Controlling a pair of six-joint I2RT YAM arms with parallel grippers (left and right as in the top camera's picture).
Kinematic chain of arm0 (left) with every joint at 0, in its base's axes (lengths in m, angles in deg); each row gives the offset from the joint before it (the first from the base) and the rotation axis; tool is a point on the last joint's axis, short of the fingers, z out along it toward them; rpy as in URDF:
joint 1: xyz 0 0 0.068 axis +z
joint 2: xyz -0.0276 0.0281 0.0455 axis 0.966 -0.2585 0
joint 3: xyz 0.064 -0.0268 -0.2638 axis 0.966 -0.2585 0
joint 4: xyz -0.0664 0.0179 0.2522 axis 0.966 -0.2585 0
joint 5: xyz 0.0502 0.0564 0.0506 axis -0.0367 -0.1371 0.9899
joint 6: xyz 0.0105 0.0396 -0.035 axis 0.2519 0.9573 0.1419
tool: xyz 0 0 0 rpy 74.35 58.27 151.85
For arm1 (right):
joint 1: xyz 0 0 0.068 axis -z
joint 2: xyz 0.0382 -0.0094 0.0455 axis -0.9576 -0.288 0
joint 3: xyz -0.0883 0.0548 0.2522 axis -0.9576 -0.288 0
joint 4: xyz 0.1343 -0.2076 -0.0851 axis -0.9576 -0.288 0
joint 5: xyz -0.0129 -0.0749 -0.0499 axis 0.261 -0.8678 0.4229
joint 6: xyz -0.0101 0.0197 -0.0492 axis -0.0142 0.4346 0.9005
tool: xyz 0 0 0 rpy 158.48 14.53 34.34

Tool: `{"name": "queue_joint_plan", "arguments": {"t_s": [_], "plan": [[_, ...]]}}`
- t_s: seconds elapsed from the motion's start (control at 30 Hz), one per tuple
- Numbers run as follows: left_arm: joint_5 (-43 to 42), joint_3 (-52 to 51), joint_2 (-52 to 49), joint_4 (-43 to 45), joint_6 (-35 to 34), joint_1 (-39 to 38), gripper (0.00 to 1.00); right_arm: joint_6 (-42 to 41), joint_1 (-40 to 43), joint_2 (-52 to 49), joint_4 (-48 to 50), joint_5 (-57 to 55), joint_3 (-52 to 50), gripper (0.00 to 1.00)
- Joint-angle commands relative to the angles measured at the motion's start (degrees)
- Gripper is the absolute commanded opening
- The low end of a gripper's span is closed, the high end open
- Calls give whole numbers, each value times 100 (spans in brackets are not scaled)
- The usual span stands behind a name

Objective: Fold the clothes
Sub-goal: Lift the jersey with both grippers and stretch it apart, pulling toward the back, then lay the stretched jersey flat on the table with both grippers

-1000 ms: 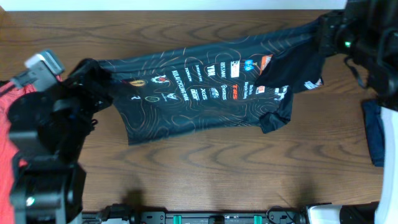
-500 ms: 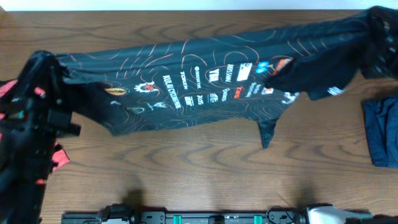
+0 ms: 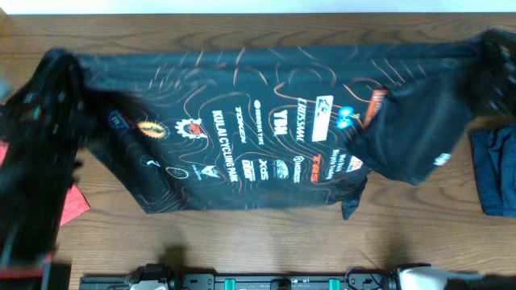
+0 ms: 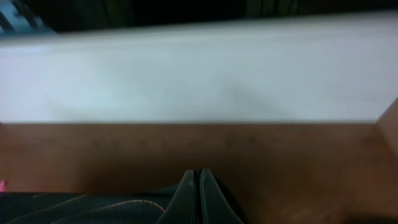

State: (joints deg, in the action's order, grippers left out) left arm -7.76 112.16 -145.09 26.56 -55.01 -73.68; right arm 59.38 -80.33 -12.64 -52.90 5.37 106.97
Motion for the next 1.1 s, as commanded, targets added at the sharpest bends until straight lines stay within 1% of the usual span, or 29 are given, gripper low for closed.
{"name": "queue_joint_plan", "arguments": {"t_s": [0.0,0.17,0.3,0.43,0.6,0.77,0.93,1.07], "plan": [[540,11,-778,-52,125,44,6,-192,111,-726,-160,-459,-20,1],[525,11,-2041,-195,125,44,6,-188,111,-1698,-396,-450,-20,1],[514,11,-3053,-173,111,44,6,-184,127,-2505,-363,-452,-20,1],[520,11,-4002,83,107,44,6,-138,236,-3265,-111,-448,-20,1],[520,11,-4872,612,107,44,6,-31,380,-4111,238,-116,-20,1],[520,11,-5285,800,107,44,6,-7,422,-4623,345,-42,-20,2],[525,-17,-5445,820,151,46,6,-7,435,-4767,339,-42,-20,2],[695,-136,-5445,894,153,44,6,57,450,-4798,321,-44,-31,1]]}}
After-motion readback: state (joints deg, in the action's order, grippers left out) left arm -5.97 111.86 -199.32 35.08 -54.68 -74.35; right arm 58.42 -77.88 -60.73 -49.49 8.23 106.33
